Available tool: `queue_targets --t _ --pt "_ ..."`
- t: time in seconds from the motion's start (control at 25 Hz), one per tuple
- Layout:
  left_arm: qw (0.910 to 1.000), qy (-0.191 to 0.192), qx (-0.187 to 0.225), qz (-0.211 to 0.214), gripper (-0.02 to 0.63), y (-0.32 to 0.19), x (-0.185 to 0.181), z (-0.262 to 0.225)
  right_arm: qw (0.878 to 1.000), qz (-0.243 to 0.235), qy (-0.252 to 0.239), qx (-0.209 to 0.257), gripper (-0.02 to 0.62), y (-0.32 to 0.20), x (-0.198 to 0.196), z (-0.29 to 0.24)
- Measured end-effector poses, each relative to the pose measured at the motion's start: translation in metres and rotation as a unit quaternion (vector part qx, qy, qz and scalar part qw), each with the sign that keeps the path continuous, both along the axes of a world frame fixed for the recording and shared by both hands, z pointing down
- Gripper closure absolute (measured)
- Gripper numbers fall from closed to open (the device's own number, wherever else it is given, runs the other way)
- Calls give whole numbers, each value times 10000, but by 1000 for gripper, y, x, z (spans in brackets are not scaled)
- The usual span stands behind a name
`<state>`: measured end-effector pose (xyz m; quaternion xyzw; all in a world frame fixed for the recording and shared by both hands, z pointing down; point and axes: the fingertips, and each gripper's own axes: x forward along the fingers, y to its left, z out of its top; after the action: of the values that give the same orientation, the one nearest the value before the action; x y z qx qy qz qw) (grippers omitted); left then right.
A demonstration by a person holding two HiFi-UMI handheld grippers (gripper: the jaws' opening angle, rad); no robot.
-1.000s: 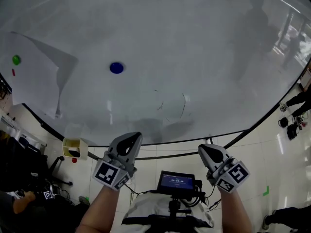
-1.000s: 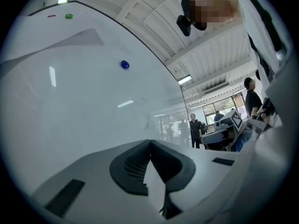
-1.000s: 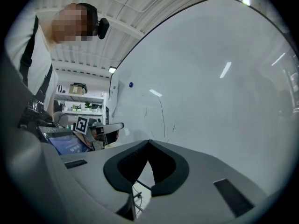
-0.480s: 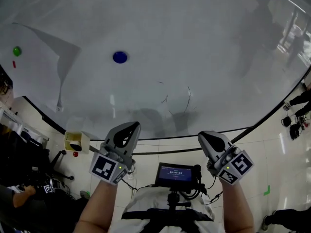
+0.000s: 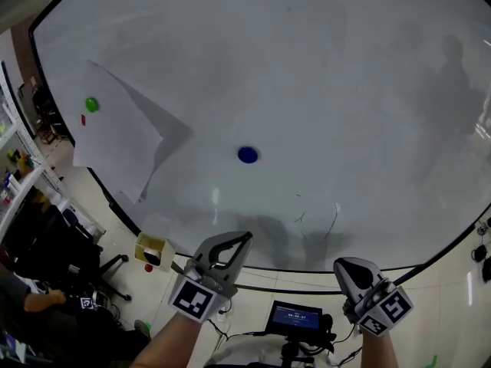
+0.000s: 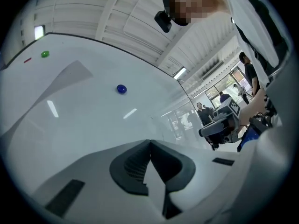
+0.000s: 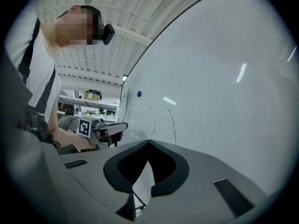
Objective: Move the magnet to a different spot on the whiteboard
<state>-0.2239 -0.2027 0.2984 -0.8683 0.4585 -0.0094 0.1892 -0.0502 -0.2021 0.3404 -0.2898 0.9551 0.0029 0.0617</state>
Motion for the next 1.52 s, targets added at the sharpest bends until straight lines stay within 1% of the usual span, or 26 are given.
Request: queue_targets --t 0.2,0.32,0.4,0.6,0.64,1.0,1.12,1.32,1.36,1.4,1.52 --pt "9973 -623 383 -84 572 -2 4 -27 9999 -99 -75 27 561 -1 0 -3" --pt "9917 -1110 606 -217 572 -3 4 -38 9998 -173 -112 70 561 -1 -3 -3" --pt "9881 -1301 771 -291 572 -3 5 -48 9996 -214 -132 109 561 0 -2 -5" --pt "9794 -1596 1154 -453 571 -4 8 -78 9994 -224 -186 194 561 0 3 -13" --pt "9773 -1664 1211 -511 552 -5 7 -83 9994 -234 -192 195 561 -1 4 -14" --pt "9633 -2044 1528 -837 545 -11 6 -116 9992 -265 -253 139 561 0 10 -11" --pt "9577 -2136 1616 -1052 529 -14 4 -124 9992 -272 -272 148 561 -1 10 -13" --pt "9523 -2205 1681 -1278 499 -17 3 -134 9990 -276 -314 171 561 -1 10 -14" --pt "9508 -2249 1667 -1329 477 -18 3 -134 9989 -280 -323 170 561 -1 10 -13" --pt "9489 -2321 1614 -1405 443 -19 1 -134 9989 -287 -330 166 561 -1 9 -12" --pt "9420 -2557 1411 -1655 414 -23 -3 -132 9988 -308 -346 158 561 -1 8 -12"
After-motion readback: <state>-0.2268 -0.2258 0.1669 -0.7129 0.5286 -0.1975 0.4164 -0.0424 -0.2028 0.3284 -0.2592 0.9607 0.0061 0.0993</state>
